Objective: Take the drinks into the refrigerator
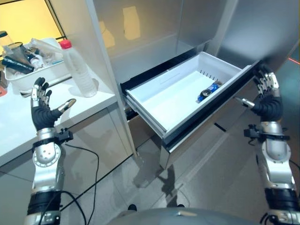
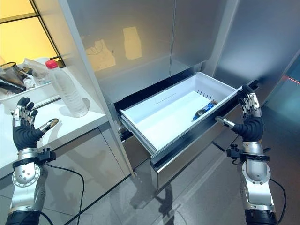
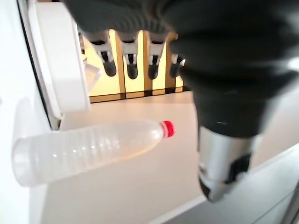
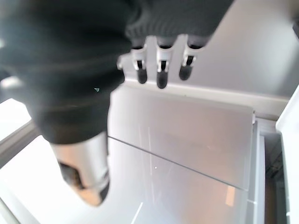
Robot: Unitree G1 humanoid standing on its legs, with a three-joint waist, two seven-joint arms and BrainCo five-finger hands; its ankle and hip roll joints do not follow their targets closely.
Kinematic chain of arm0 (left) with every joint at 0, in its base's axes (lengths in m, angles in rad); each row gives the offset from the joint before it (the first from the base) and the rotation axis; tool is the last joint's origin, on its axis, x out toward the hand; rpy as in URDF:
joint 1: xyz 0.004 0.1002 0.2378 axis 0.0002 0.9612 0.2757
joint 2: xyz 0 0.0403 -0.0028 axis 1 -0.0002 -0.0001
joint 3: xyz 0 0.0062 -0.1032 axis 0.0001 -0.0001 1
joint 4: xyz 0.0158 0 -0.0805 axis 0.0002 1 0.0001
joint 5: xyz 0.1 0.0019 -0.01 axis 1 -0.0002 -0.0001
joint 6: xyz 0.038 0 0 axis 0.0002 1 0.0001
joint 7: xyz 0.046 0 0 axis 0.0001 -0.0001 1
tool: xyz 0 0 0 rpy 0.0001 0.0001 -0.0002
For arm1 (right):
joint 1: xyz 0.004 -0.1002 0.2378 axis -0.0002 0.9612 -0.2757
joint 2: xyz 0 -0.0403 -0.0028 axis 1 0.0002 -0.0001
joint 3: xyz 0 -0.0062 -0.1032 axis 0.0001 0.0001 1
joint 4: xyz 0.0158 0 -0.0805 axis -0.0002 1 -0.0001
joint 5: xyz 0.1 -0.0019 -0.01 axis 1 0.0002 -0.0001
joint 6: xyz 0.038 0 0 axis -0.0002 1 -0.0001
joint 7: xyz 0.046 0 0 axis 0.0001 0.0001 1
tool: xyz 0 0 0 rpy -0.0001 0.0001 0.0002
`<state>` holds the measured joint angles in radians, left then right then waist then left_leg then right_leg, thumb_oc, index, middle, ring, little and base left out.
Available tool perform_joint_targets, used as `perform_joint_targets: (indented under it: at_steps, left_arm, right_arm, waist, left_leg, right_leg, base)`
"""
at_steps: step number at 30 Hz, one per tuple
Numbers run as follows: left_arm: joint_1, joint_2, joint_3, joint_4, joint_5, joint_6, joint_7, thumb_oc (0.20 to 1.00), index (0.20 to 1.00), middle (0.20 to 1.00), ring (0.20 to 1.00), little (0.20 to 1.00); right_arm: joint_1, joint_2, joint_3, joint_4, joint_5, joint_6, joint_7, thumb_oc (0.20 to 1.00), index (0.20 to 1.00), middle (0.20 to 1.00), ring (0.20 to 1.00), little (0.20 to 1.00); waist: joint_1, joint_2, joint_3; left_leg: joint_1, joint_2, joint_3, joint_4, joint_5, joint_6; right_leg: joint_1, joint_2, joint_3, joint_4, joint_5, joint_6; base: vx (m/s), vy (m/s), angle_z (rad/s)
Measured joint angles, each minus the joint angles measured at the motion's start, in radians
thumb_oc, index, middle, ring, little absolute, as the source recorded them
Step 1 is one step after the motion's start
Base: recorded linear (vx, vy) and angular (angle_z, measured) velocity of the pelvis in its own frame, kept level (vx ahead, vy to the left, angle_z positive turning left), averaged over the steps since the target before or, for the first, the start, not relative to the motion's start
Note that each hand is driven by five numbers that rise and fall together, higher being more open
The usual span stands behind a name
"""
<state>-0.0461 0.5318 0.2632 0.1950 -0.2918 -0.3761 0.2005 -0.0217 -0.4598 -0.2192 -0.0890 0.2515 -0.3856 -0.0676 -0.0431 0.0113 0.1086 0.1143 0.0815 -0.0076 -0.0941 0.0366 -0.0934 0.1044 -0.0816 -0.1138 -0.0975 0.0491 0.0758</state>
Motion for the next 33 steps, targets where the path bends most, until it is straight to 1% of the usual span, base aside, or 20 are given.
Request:
perform_joint_targets:
  at_steps: [1, 2, 3, 5, 6, 7, 8, 12, 16, 18, 22, 33]
  left_arm:
    - [-0.003, 0.009, 0.0, 0.017, -0.002, 0.002, 0.001, 1.0, 1.0, 1.0, 1.0, 1.0]
    - [-0.006, 0.024, 0.0, 0.032, -0.005, 0.014, 0.006, 1.0, 1.0, 1.0, 1.0, 1.0]
    - [-0.007, 0.031, 0.0, 0.035, -0.004, 0.022, 0.011, 1.0, 1.0, 1.0, 1.0, 1.0]
    - [-0.024, 0.034, 0.0, 0.054, -0.004, 0.027, 0.018, 1.0, 1.0, 1.0, 1.0, 1.0]
    - [-0.043, 0.037, -0.003, 0.087, -0.003, 0.029, 0.018, 1.0, 1.0, 1.0, 1.0, 1.0]
    - [-0.081, 0.048, -0.004, 0.151, -0.003, 0.045, 0.023, 1.0, 1.0, 1.0, 1.0, 1.0]
    - [-0.085, 0.055, -0.004, 0.161, -0.005, 0.056, 0.03, 1.0, 1.0, 1.0, 1.0, 1.0]
    - [-0.088, 0.068, -0.006, 0.189, -0.004, 0.068, 0.04, 1.0, 1.0, 1.0, 1.0, 1.0]
    - [-0.088, 0.069, -0.006, 0.22, 0.004, 0.089, 0.059, 1.0, 1.0, 1.0, 1.0, 1.0]
    - [-0.088, 0.075, -0.005, 0.228, 0.004, 0.101, 0.064, 1.0, 1.0, 1.0, 1.0, 1.0]
    - [-0.089, 0.079, -0.002, 0.266, 0.004, 0.11, 0.064, 1.0, 1.0, 1.0, 1.0, 1.0]
    - [-0.083, 0.074, -0.002, 0.261, 0.004, 0.118, 0.061, 1.0, 1.0, 1.0, 1.0, 1.0]
  right_arm:
    - [0.0, -0.003, 0.0, -0.004, 0.003, 0.0, 0.001, 1.0, 1.0, 1.0, 1.0, 1.0]
    - [0.001, -0.007, -0.001, -0.014, 0.01, 0.0, 0.004, 1.0, 1.0, 1.0, 1.0, 1.0]
    - [0.0, -0.009, 0.0, -0.022, 0.011, 0.0, 0.007, 1.0, 1.0, 1.0, 1.0, 1.0]
    - [0.0, -0.016, 0.0, -0.031, 0.014, 0.0, 0.009, 1.0, 1.0, 1.0, 1.0, 1.0]
    - [0.001, -0.022, 0.0, -0.03, 0.015, 0.001, 0.009, 1.0, 1.0, 1.0, 1.0, 1.0]
    - [0.001, -0.032, -0.001, -0.03, 0.015, 0.004, 0.013, 1.0, 1.0, 1.0, 1.0, 1.0]
    - [0.0, -0.032, -0.001, -0.031, 0.015, 0.005, 0.016, 1.0, 1.0, 1.0, 1.0, 1.0]
    - [0.004, -0.033, -0.003, -0.031, 0.018, 0.006, 0.016, 1.0, 1.0, 1.0, 1.0, 1.0]
    - [0.009, -0.033, -0.006, -0.031, 0.018, 0.008, 0.015, 1.0, 1.0, 1.0, 1.0, 1.0]
    - [0.016, -0.033, -0.014, -0.031, 0.018, 0.009, 0.014, 1.0, 1.0, 1.0, 1.0, 1.0]
    - [0.025, -0.033, -0.017, -0.031, 0.018, 0.018, 0.014, 1.0, 1.0, 1.0, 1.0, 1.0]
    - [0.05, -0.033, -0.022, -0.051, 0.017, 0.02, 0.016, 1.0, 1.0, 1.0, 1.0, 1.0]
  waist:
    - [0.0, 0.0, 0.0]
    - [-0.015, 0.0, 0.0]
    - [-0.017, 0.0, 0.0]
    - [-0.025, 0.0, 0.0]
    - [-0.028, 0.0, 0.0]
    - [-0.028, 0.0, 0.0]
    - [-0.024, -0.001, -0.001]
    - [-0.031, -0.003, -0.002]
    - [-0.048, -0.003, -0.003]
    - [-0.05, -0.004, -0.003]
    - [-0.051, -0.004, -0.004]
    - [-0.052, -0.01, -0.01]
  left_leg:
    - [0.0, 0.0, 0.003, 0.0, 0.0, 0.0]
    - [0.001, 0.0, 0.005, 0.001, -0.001, 0.0]
    - [0.001, 0.001, 0.006, 0.001, -0.001, 0.0]
    - [0.004, 0.0, 0.009, 0.003, -0.001, -0.002]
    - [0.007, 0.0, 0.011, 0.004, -0.003, -0.002]
    - [0.013, 0.001, 0.018, 0.004, -0.005, -0.001]
    - [0.013, 0.002, 0.021, 0.003, -0.005, -0.002]
    - [0.015, 0.003, 0.037, 0.004, -0.008, -0.002]
    - [0.015, 0.002, 0.038, 0.002, -0.01, 0.0]
    - [0.015, 0.002, 0.038, 0.0, -0.011, 0.0]
    - [0.014, 0.003, 0.044, 0.001, -0.013, 0.0]
    - [0.01, 0.003, 0.055, 0.0, -0.019, 0.001]
  right_leg:
    - [-0.001, 0.0, 0.001, 0.0, 0.001, 0.0]
    - [-0.003, 0.001, 0.008, 0.0, 0.003, 0.0]
    - [-0.003, 0.001, 0.011, 0.0, 0.005, 0.0]
    - [-0.004, 0.001, 0.016, 0.0, 0.006, 0.001]
    - [-0.003, 0.002, 0.023, 0.0, 0.006, 0.001]
    - [-0.001, 0.003, 0.025, 0.0, 0.007, 0.0]
    - [-0.002, 0.003, 0.028, 0.0, 0.007, 0.0]
    - [-0.008, 0.005, 0.046, 0.0, 0.008, 0.0]
    - [-0.009, 0.005, 0.049, 0.0, 0.008, 0.0]
    - [-0.009, 0.005, 0.05, 0.0, 0.008, 0.0]
    - [-0.014, 0.005, 0.052, 0.0, 0.008, 0.0]
    - [-0.024, 0.005, 0.062, 0.0, 0.009, 0.002]
  base:
    - [0.02, -0.003, -0.12]
    - [0.01, -0.003, -0.1]
    - [0.01, 0.0, -0.09]
    - [0.03, 0.005, -0.08]
    - [0.03, 0.006, -0.14]
    - [0.01, 0.003, -0.15]
    - [0.01, 0.004, -0.16]
    - [0.02, 0.003, -0.11]
    - [0.02, 0.002, 0.0]
    - [0.02, 0.005, 0.0]
    - [0.01, 0.004, -0.03]
    - [0.02, -0.001, -0.03]
